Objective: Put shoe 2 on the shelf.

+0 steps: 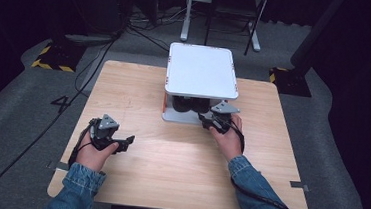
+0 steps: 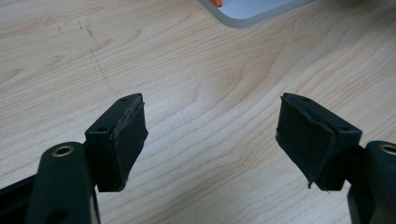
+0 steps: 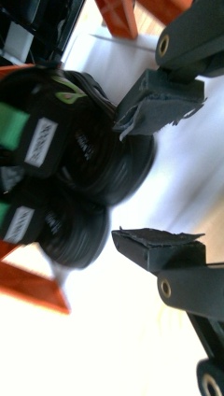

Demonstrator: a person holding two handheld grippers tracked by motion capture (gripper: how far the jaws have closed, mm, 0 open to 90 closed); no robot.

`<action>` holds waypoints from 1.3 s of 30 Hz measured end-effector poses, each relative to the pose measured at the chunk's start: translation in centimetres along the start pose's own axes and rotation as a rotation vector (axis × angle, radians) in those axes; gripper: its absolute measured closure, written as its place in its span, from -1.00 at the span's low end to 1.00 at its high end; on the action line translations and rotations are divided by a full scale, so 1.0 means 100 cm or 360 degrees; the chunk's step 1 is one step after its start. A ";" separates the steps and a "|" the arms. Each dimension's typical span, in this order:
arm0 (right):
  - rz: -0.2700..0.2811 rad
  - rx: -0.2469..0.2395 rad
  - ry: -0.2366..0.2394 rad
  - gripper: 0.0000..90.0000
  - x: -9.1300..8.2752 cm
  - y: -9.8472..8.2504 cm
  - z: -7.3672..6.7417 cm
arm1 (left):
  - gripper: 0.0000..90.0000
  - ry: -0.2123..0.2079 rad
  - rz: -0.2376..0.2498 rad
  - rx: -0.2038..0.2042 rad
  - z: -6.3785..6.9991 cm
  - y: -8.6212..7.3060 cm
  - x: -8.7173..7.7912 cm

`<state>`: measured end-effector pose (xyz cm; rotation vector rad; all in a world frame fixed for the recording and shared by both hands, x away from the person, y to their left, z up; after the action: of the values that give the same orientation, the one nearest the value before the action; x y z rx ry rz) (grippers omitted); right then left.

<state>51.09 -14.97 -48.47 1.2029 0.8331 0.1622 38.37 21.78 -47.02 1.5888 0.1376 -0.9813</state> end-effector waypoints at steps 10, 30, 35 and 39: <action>0.0050 0.0079 0.0129 -0.33 -0.077 0.025 0.001 | -0.45 0.0028 0.0034 0.0015 -0.001 0.001 -0.011; -0.0003 0.0230 0.0000 -0.55 -0.187 -0.011 0.074 | -0.52 0.0082 0.0034 -0.0019 -0.032 0.003 -0.034; -0.0138 0.0208 0.0029 -0.63 -0.189 -0.024 0.086 | -0.55 0.0131 0.0016 -0.0042 -0.045 -0.001 -0.038; -0.0240 0.0185 0.0048 -0.58 -0.182 -0.039 0.097 | -0.55 0.0164 -0.0021 -0.0025 -0.053 -0.007 -0.036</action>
<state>43.38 -33.37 -42.08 1.2430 0.9667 0.0088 38.37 28.10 -45.47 1.6259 0.2270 -0.9070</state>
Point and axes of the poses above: each handheld gripper's, and its own axes: x roughly forward along the jaws, y roughly out of its top, z roughly to its right, the point moved 2 cm from there along x, roughly forward along the jaws, and after that the axes turned 1 degree about y, right-handed, at the moved point
